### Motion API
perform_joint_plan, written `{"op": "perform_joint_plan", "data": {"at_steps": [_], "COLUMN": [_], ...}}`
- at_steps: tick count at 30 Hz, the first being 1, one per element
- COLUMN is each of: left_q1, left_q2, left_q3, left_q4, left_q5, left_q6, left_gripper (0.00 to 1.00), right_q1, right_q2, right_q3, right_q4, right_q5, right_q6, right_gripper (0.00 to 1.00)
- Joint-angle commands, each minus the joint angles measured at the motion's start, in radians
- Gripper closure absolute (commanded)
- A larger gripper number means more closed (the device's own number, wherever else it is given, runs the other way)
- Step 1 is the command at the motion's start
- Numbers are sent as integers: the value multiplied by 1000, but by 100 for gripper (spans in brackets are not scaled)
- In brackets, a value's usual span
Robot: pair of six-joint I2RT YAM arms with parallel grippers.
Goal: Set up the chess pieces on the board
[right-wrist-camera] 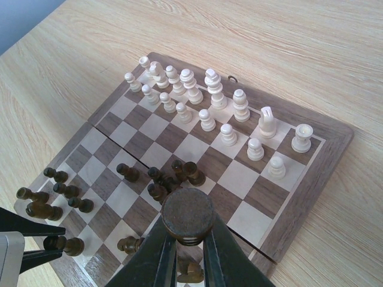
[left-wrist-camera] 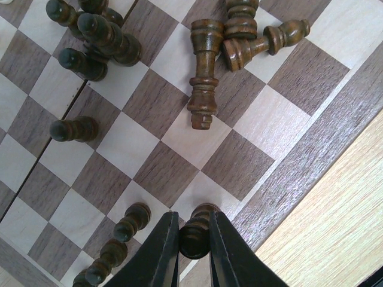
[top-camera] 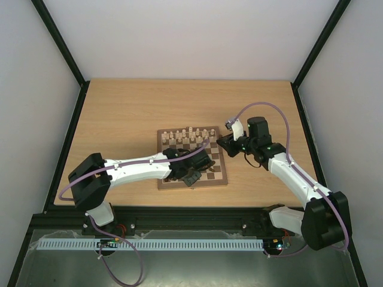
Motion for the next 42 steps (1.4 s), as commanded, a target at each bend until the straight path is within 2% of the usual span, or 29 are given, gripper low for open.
{"op": "perform_joint_plan", "data": {"at_steps": [1,19,34,39,42], "left_q1": [-8,-9,-9,2,54], "left_q2": [-16,10,-9,-131,-238], "left_q3": [-14,-29,-30,5,5], "left_q4": [1,-4,-1,-10,21], "left_q5": [9,2,-22,-44,-9], "left_q6": [-10,-17,-26,-37,-60], "left_gripper": [93,88,62,49,40], "right_q1": [-3,-3,-3,-2,4], "right_q2": [4,6,12,13,38], "right_q3": [-1,-2,-3,9,45], "right_q4": [-12,-14,-16,-49,-123], "right_q5": [-7,-13,-19,-1,-15], "right_q6": [-12,-15,-20,-82,-167], "right_gripper": [91,91,91,91,90]}}
